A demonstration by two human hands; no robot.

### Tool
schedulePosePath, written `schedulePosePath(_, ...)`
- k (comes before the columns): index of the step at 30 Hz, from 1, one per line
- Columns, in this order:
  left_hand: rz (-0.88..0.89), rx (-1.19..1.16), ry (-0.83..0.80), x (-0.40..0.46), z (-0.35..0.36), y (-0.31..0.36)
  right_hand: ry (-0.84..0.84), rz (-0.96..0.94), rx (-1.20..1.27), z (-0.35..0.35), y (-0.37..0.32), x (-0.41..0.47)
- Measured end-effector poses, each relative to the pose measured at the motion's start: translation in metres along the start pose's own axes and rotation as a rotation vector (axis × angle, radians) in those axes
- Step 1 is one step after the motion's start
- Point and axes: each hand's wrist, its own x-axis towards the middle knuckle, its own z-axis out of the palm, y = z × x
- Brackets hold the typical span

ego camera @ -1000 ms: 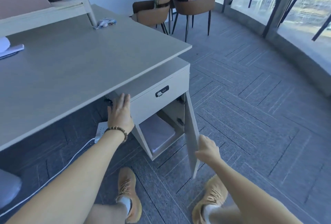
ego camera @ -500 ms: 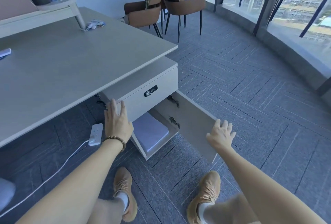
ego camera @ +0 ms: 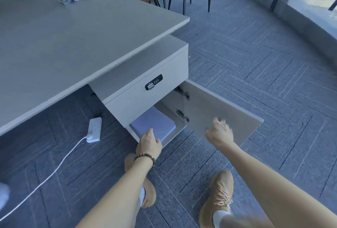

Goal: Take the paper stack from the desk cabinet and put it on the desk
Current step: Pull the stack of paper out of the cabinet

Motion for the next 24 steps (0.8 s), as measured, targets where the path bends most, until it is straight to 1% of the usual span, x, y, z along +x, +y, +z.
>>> schedulePosePath(4,-0.128,-0.070,-0.104,0.062,0.049,-0.018,-0.126,-0.070,0.028,0.050,-0.021,0.048)
schedulePosePath(8,-0.233,-0.138,-0.151,0.129,0.106,-0.039,-0.299,-0.140,0.014,0.113,-0.035,0.104)
schedulePosePath(12,-0.324,-0.171,-0.171,0.181,0.151,-0.059,-0.402,-0.251,-0.102,0.180,-0.045,0.155)
schedulePosePath(15,-0.413,-0.240,-0.160,0.211,0.176,-0.078,-0.454,-0.297,-0.155,0.223,-0.054,0.186)
schedulePosePath(18,-0.524,-0.291,-0.094,0.237,0.194,-0.093,-0.491,-0.286,-0.137,0.262,-0.065,0.215)
schedulePosePath(21,-0.628,-0.290,-0.064,0.261,0.207,-0.105,-0.454,-0.289,-0.097,0.292,-0.081,0.244)
schedulePosePath(24,-0.656,-0.255,-0.085,0.274,0.215,-0.113,-0.458,-0.387,-0.216,0.312,-0.085,0.260)
